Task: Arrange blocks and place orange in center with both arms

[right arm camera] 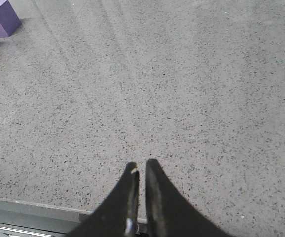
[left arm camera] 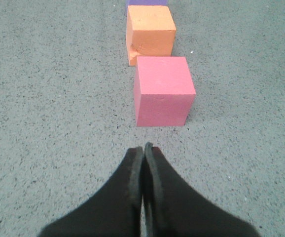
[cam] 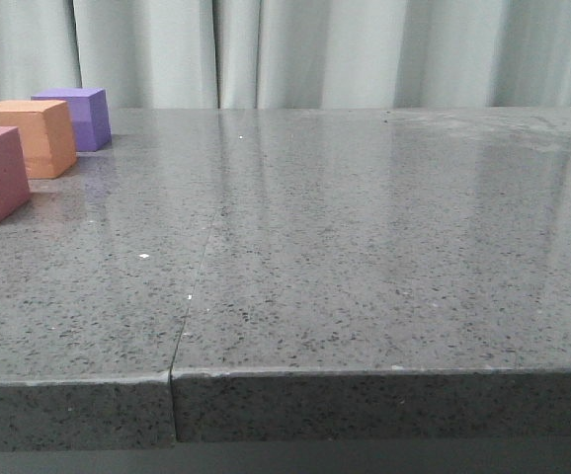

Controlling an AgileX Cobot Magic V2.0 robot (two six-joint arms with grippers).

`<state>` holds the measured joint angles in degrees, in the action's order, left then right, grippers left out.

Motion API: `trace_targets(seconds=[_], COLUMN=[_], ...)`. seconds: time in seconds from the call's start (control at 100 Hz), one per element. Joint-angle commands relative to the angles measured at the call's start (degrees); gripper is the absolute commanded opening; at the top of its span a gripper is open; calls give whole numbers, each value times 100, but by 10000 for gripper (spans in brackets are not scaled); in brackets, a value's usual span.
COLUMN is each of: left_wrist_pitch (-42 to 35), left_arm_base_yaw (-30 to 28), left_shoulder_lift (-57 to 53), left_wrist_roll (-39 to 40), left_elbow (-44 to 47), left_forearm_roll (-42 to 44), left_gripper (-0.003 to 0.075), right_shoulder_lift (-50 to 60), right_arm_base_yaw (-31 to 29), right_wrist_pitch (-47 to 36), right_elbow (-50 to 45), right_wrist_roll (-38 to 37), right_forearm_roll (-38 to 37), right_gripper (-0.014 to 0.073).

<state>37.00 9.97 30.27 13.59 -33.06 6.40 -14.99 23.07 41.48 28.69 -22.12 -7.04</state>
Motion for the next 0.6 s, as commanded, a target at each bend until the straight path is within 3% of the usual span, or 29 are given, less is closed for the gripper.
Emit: trace_targets(seconds=[0.0,0.12,0.33,0.59], left_wrist_pitch=[-928,-1898,-2929,-3286], left_arm_base_yaw=[-10,-243,-660,-943], left_shoulder_lift=[-74,-328,-804,-1490], left_wrist_roll=[49,-252,-921,-921], left_elbow=[85,534,1249,1921], left_forearm_roll=[30,-210,-716,-588], left_gripper=[-20,-20,-20,-20], right_shoulder_lift=[-50,-50,-50,-50], right_arm_base_yaw=[-45,-45,-45,-45], right_wrist_pitch=[-441,-441,-441,-441], right_elbow=[140,140,140,140], right_wrist_roll=[30,30,30,30], right_forearm_roll=[-96,-96,-96,-96], right_gripper=[57,57,57,57])
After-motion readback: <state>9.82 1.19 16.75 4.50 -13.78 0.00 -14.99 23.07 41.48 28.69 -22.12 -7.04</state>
